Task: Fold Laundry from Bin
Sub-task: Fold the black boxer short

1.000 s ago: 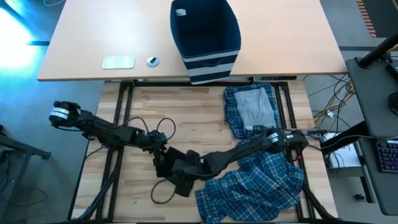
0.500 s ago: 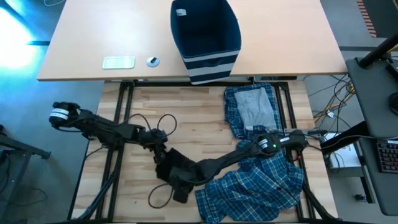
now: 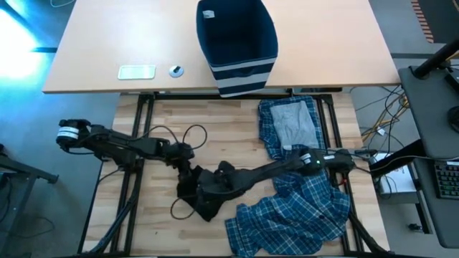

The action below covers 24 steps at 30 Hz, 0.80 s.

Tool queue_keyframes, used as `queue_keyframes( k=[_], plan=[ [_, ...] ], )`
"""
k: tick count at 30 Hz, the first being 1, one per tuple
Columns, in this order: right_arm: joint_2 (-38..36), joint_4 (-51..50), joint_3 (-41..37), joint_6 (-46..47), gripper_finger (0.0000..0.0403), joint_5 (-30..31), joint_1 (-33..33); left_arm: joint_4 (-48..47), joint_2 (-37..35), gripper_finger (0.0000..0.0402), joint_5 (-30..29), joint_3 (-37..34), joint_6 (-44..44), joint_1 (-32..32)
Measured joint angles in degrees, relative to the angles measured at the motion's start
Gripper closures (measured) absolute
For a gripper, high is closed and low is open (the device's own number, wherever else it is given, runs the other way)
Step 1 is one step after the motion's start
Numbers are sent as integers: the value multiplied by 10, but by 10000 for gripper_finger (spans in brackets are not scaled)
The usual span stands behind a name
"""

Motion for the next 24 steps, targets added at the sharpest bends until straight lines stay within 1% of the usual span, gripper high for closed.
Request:
queue_keyframes(
  k=[2, 4, 7, 9, 12, 14, 17, 18, 20, 22, 24],
  plan=[
    [14, 16, -14, 0, 255, -8, -8, 15, 17, 249, -12, 3, 3, 2],
    [30, 49, -27, -4, 255, -36, -11, 20, 41, 249, -17, 4, 11, 5],
    [45, 102, -35, -19, 255, -95, -6, 24, 77, 249, -10, 8, 27, 15],
    [45, 127, -33, -28, 255, -110, 8, 39, 93, 249, -4, 11, 39, 25],
    [34, 158, -18, -60, 255, -132, 33, 39, 95, 249, 11, 11, 57, 42],
    [30, 158, -6, -70, 255, -167, 46, 37, 89, 249, 25, 10, 67, 58],
    [30, 143, 11, -66, 255, -215, 52, 28, 76, 249, 30, 9, 82, 80],
    [30, 132, 15, -63, 255, -213, 52, 21, 70, 249, 30, 9, 89, 87],
    [27, 96, 22, -50, 255, -167, 51, -5, 53, 249, 30, 18, 92, 96],
    [20, 56, 25, -35, 255, -110, 47, -61, 28, 249, 32, 33, 93, 97],
    [17, 35, 25, -36, 255, -96, 38, -131, -12, 249, 40, 53, 93, 89]
  ],
)
